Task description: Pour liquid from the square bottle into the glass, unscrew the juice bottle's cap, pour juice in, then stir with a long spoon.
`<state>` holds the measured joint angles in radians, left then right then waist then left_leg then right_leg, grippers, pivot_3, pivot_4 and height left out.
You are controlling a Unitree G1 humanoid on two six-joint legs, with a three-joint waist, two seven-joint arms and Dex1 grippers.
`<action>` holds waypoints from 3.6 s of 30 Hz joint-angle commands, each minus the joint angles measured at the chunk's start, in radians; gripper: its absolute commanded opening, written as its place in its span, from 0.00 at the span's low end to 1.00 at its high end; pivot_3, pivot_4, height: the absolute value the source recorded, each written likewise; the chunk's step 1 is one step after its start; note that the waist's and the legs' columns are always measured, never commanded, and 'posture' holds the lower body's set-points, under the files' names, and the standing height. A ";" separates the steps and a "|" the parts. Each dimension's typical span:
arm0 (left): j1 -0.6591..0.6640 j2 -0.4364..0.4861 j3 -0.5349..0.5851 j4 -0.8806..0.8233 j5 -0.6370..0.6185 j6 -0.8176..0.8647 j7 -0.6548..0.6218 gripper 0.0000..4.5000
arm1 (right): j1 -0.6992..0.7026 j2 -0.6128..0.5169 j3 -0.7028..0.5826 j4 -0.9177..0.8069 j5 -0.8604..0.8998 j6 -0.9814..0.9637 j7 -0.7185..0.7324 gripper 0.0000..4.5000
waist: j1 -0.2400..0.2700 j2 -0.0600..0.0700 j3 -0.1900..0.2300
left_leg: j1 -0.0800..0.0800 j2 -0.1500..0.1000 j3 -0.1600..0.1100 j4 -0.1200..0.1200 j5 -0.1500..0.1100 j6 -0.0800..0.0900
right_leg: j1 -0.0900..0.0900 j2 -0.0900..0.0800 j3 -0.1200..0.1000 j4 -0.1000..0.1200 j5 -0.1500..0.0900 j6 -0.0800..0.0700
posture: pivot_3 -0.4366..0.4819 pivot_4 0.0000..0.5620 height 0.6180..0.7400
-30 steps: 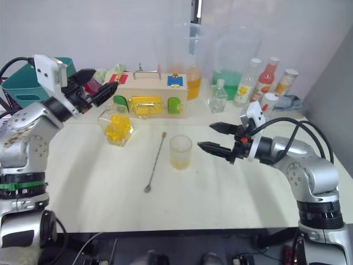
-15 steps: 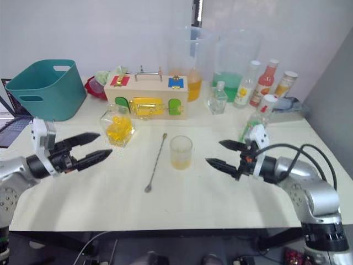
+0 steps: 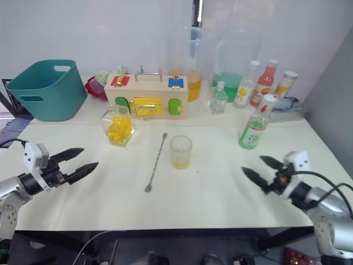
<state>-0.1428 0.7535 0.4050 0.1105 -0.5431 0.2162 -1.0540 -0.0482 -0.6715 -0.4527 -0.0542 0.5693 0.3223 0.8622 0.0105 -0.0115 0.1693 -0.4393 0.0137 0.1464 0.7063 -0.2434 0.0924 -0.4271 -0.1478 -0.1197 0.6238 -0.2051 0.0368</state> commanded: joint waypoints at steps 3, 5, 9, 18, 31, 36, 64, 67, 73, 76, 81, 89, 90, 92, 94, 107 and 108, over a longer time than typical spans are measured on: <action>-0.032 0.014 0.002 0.000 -0.035 -0.019 -0.074 0.99 | 0.082 0.025 -0.111 0.011 0.016 -0.076 -0.021 1.00 | 0.003 0.000 0.000 | 0.001 0.000 -0.001 -0.003 0.001 -0.001 | 0.000 0.000 0.001 0.000 -0.001 -0.001 | 0.48 0.27 0.94; -0.044 0.014 -0.002 0.001 -0.047 -0.010 -0.098 0.99 | 0.119 0.041 -0.127 -0.005 0.025 -0.082 -0.029 1.00 | 0.007 0.000 0.000 | 0.001 0.000 -0.001 -0.004 0.001 -0.001 | 0.001 -0.001 0.000 0.000 -0.001 -0.001 | 0.48 0.27 0.94; -0.073 0.010 -0.011 -0.021 -0.083 0.032 -0.129 0.99 | 0.175 0.078 -0.141 -0.047 0.034 -0.085 -0.056 1.00 | 0.001 0.001 -0.001 | 0.002 0.000 -0.001 -0.005 0.001 -0.001 | 0.001 0.000 0.001 0.000 -0.001 -0.001 | 0.48 0.27 0.94; -0.110 -0.007 -0.046 -0.112 -0.157 0.139 -0.128 0.99 | 0.200 0.114 -0.130 -0.172 0.073 -0.049 -0.117 1.00 | 0.000 0.001 -0.001 | 0.008 0.000 0.000 -0.010 0.002 -0.003 | 0.003 -0.001 0.005 0.000 -0.002 -0.002 | 0.48 0.27 0.94; -0.041 -0.056 -0.037 -0.336 -0.261 0.230 -0.049 0.99 | -0.295 -0.001 -0.001 0.091 -0.047 -0.030 -0.245 1.00 | -0.004 0.002 -0.001 | 0.009 0.000 0.000 -0.011 0.003 -0.003 | 0.003 0.001 0.006 0.000 -0.003 -0.003 | 0.48 0.27 0.94; -0.010 -0.061 -0.018 -0.386 -0.290 0.242 -0.012 0.99 | -0.473 -0.013 0.060 0.268 -0.099 -0.066 -0.229 1.00 | -0.007 0.002 0.000 | 0.009 0.000 0.002 -0.011 0.006 0.002 | 0.003 0.001 0.006 0.000 -0.003 -0.003 | 0.48 0.27 0.94; 0.067 -0.147 -0.004 -0.468 -0.282 0.172 0.145 1.00 | -0.974 0.042 0.150 1.057 -0.275 -0.381 -0.168 0.28 | -0.024 0.002 0.000 | 0.009 0.000 0.003 -0.012 0.005 0.000 | 0.004 0.001 0.005 0.000 -0.003 -0.003 | 0.48 0.27 0.94; 0.068 -0.148 -0.007 -0.469 -0.281 0.170 0.141 1.00 | -0.967 0.036 0.142 1.046 -0.270 -0.376 -0.148 0.28 | -0.026 0.002 0.000 | 0.009 0.000 0.003 -0.012 0.005 0.000 | 0.003 0.001 0.005 0.000 -0.003 -0.003 | 0.48 0.27 0.94; 0.052 -0.141 -0.025 -0.456 -0.286 0.179 0.115 1.00 | -0.909 0.023 0.123 0.886 -0.217 -0.296 -0.085 0.28 | -0.025 0.002 0.000 | 0.009 0.000 0.003 -0.013 0.006 0.000 | 0.003 0.001 0.005 0.000 -0.003 -0.003 | 0.48 0.27 0.94; 0.035 -0.133 -0.039 -0.443 -0.291 0.189 0.093 1.00 | -0.844 0.024 0.107 0.709 -0.150 -0.197 -0.050 0.27 | -0.024 0.003 0.000 | 0.009 0.000 0.002 -0.013 0.006 0.000 | 0.003 0.001 0.005 0.000 -0.003 -0.003 | 0.48 0.27 0.94; -0.021 -0.122 -0.077 -0.396 -0.285 0.203 0.054 1.00 | -0.687 0.041 0.093 0.346 -0.030 -0.003 -0.073 0.27 | -0.023 0.005 0.001 | 0.009 0.000 0.002 -0.013 0.005 0.000 | 0.002 0.000 0.005 0.001 -0.003 -0.003 | 0.48 0.27 0.94; -0.174 -0.108 -0.150 -0.269 -0.285 0.246 -0.033 1.00 | -0.370 0.131 0.107 -0.328 0.231 0.250 -0.220 0.26 | -0.014 0.005 0.001 | 0.008 0.000 0.001 -0.014 0.005 -0.001 | 0.002 0.000 0.004 0.001 -0.003 -0.002 | 0.48 0.27 0.94; -0.185 -0.101 -0.162 -0.259 -0.283 0.253 -0.054 1.00 | -0.334 0.143 0.126 -0.407 0.275 0.277 -0.236 0.26 | -0.013 0.005 0.001 | 0.008 0.000 0.001 -0.014 0.005 -0.001 | 0.002 0.000 0.004 0.001 -0.003 -0.002 | 0.48 0.27 0.94; -0.198 -0.094 -0.174 -0.246 -0.286 0.265 -0.078 1.00 | -0.288 0.165 0.164 -0.509 0.320 0.310 -0.268 0.26 | -0.013 0.005 0.001 | 0.008 0.000 0.001 -0.014 0.005 -0.001 | 0.002 0.001 0.004 0.001 -0.003 -0.002 | 0.48 0.27 0.94; -0.205 -0.090 -0.180 -0.237 -0.285 0.269 -0.092 1.00 | -0.269 0.175 0.198 -0.554 0.328 0.321 -0.290 0.26 | -0.013 0.004 0.001 | 0.008 0.000 0.001 -0.014 0.004 -0.003 | 0.002 0.001 0.004 0.000 -0.003 -0.003 | 0.48 0.27 0.94; -0.150 -0.056 -0.165 -0.272 -0.280 0.284 -0.118 1.00 | -0.118 0.194 0.445 -0.582 0.095 0.177 -0.233 0.26 | 0.001 0.003 0.001 | 0.008 0.000 0.001 -0.013 0.003 -0.004 | 0.002 0.001 0.005 -0.001 -0.003 -0.002 | 0.48 0.27 0.94; -0.144 -0.053 -0.163 -0.277 -0.280 0.285 -0.117 1.00 | -0.102 0.186 0.457 -0.582 0.074 0.158 -0.218 0.26 | 0.001 0.003 0.001 | 0.008 0.000 0.001 -0.013 0.003 -0.004 | 0.002 0.001 0.005 -0.001 -0.003 -0.002 | 0.48 0.27 0.94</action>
<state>-0.2877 0.6866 0.2187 -0.1342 -0.8210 0.5023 -1.1669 -0.1656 -0.4726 -0.0076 -0.6061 0.6746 0.5200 0.6155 0.0115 -0.0081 0.1701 -0.4314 0.0137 0.1477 0.6932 -0.2404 0.0886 -0.4252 -0.1469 -0.1152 0.6227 -0.2089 0.0355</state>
